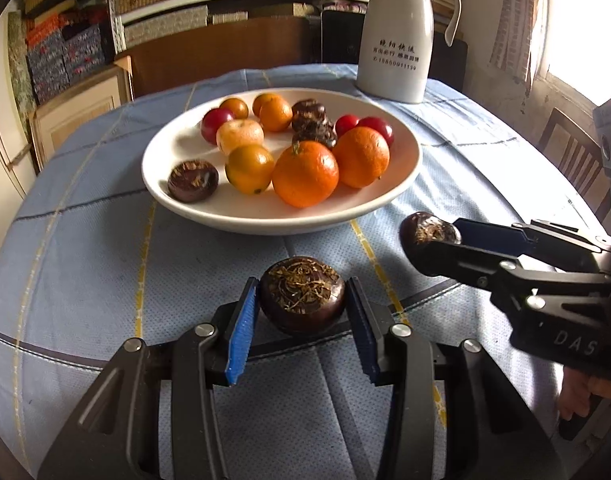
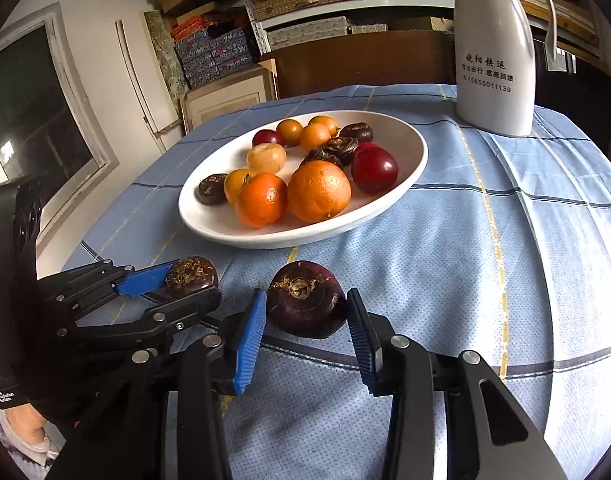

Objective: Organize fruits
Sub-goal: 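Grasp the last dark brown fruit with the left tool while the right tool holds its fruit, then place both dark brown fruits on the white plate and open both tools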

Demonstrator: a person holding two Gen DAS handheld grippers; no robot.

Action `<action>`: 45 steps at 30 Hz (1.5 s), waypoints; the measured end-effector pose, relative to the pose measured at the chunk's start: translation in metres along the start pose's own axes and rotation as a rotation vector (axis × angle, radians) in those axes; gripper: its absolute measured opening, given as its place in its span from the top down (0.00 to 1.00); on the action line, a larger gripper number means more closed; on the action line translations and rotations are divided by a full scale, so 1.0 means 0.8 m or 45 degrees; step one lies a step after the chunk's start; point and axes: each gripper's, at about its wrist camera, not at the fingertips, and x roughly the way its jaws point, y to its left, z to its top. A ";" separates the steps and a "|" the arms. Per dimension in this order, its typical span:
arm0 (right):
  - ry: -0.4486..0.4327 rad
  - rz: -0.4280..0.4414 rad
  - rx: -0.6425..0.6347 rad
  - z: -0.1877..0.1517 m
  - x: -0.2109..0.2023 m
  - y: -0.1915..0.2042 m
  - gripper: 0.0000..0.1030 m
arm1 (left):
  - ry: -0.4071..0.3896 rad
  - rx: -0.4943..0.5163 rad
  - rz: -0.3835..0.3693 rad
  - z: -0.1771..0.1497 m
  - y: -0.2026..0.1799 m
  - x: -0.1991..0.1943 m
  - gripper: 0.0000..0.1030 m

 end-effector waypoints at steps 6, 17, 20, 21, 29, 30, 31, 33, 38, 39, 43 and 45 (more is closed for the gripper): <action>-0.055 0.030 0.023 -0.006 -0.020 -0.001 0.60 | -0.060 -0.052 -0.010 -0.009 0.012 -0.024 0.58; -0.175 0.157 0.095 -0.002 -0.074 -0.008 0.60 | -0.169 -0.041 0.043 0.006 0.021 -0.075 0.58; -0.230 0.150 0.081 0.032 -0.092 -0.008 0.60 | -0.227 -0.035 0.087 0.043 0.037 -0.099 0.58; -0.257 0.139 0.069 0.050 -0.099 -0.007 0.60 | -0.239 -0.035 0.092 0.054 0.041 -0.103 0.58; -0.295 0.141 0.060 0.142 -0.075 0.005 0.60 | -0.246 -0.031 0.119 0.129 0.062 -0.069 0.58; -0.276 0.145 0.061 0.147 -0.062 0.007 0.60 | -0.236 -0.036 0.116 0.131 0.065 -0.059 0.58; -0.247 0.148 0.062 0.151 -0.043 0.008 0.60 | -0.219 -0.048 0.109 0.134 0.070 -0.044 0.58; -0.197 0.149 0.065 0.154 -0.012 0.013 0.60 | -0.183 -0.066 0.098 0.138 0.079 -0.015 0.58; -0.068 0.103 0.032 0.154 0.062 0.020 0.60 | -0.090 -0.079 0.091 0.143 0.096 0.053 0.58; -0.049 0.093 0.029 0.156 0.074 0.019 0.60 | -0.081 -0.078 0.094 0.143 0.098 0.061 0.58; 0.002 0.077 0.005 0.158 0.103 0.023 0.60 | -0.067 -0.092 0.088 0.145 0.107 0.079 0.58; -0.004 0.072 -0.001 0.155 0.110 0.025 0.58 | -0.071 -0.092 0.095 0.145 0.110 0.083 0.57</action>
